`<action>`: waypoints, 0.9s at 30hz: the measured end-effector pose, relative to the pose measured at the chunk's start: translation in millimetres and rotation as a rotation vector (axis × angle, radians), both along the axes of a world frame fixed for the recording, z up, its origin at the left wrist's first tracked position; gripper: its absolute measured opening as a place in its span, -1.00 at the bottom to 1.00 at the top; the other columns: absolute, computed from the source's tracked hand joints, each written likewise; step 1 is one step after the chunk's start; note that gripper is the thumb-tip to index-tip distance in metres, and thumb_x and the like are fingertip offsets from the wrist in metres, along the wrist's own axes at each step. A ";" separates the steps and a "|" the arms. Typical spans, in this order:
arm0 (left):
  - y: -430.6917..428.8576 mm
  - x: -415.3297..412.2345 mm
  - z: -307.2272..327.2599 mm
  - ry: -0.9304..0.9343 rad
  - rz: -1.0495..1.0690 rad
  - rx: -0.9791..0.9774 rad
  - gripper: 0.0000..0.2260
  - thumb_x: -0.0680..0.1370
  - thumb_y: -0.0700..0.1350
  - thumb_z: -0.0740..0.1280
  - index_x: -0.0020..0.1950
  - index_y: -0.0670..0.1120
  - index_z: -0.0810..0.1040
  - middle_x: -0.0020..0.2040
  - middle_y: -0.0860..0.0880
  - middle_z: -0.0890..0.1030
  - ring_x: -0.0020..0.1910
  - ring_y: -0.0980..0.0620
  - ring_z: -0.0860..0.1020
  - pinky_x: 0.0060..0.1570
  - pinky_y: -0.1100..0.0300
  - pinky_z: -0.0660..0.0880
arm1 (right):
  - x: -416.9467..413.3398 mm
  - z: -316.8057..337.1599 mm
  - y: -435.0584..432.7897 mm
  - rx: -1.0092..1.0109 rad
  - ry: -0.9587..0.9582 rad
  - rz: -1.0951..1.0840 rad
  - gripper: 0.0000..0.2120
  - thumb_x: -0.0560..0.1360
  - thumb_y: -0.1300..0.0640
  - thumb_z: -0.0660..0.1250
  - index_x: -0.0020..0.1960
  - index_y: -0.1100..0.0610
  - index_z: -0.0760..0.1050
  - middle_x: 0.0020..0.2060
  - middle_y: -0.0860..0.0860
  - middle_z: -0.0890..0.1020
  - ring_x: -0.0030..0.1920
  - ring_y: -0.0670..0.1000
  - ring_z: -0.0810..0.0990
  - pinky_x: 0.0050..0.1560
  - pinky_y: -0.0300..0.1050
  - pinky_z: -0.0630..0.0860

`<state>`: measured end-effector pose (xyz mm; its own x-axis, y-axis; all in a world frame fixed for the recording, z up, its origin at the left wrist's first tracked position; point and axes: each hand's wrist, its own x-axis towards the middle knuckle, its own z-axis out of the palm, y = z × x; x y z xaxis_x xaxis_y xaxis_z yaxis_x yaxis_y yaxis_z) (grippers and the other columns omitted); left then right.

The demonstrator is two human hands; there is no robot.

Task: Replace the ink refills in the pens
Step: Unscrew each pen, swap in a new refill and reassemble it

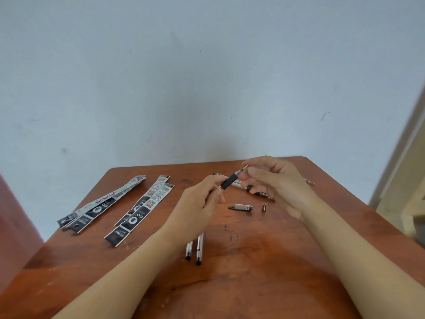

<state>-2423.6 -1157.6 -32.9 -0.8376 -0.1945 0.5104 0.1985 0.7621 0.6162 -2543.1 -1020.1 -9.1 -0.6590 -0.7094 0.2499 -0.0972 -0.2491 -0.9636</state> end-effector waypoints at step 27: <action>-7.2 -0.3 2.3 -0.036 0.113 -0.022 -0.78 0.51 -0.18 0.29 0.10 0.07 0.52 -0.27 0.18 0.48 -0.26 0.34 0.43 -0.27 0.52 0.36 | -18.5 -12.1 1.5 1.146 0.940 -0.200 -0.78 0.49 0.17 0.28 0.12 0.09 0.56 0.13 0.07 0.58 0.12 0.07 0.53 -0.02 -0.22 0.37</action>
<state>-2423.9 -1164.8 -30.6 -0.8285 -0.2783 0.4859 0.0886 0.7916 0.6046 -2561.6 -1018.6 -21.2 -0.6851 -0.7284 0.0113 -0.7167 0.6712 -0.1896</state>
